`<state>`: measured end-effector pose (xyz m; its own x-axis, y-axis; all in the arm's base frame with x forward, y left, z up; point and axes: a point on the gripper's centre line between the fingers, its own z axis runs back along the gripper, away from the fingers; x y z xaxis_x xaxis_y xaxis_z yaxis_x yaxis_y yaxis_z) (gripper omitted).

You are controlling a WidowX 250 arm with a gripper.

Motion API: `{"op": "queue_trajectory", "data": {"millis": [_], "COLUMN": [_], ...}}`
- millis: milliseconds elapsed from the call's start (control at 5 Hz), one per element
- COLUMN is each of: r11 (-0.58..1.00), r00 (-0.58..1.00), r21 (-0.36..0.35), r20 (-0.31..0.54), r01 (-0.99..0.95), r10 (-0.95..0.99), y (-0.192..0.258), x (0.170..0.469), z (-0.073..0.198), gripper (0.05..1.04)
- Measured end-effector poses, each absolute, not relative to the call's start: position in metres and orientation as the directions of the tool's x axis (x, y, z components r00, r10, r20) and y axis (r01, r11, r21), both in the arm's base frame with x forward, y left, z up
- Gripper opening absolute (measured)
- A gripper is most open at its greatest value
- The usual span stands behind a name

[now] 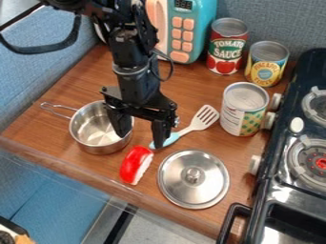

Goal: Move the silver pot to the front of the microwave oven

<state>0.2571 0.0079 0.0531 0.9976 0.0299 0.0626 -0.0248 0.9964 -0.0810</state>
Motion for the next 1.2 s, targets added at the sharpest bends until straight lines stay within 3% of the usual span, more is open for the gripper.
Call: {"op": "queue_trajectory", "data": {"millis": [200,600,800,1200], "r11": [0.996,0.987,0.982,0.990], "r00": [0.999,0.990,0.985,0.992], "r21": [-0.087,-0.091,-0.088,-0.076], "r20": [0.029,0.032,0.015,-0.042], "r01": [-0.030,-0.134,-0.167,-0.118], "r10": [0.033,0.137,0.169,0.115], "y": [0.007,0.044,0.064,0.051], "x": [0.255,0.279,0.286,0.284], "z": [0.045,0.039,0.023,-0.006], "gripper": [1.000,1.000,1.000,0.945]}}
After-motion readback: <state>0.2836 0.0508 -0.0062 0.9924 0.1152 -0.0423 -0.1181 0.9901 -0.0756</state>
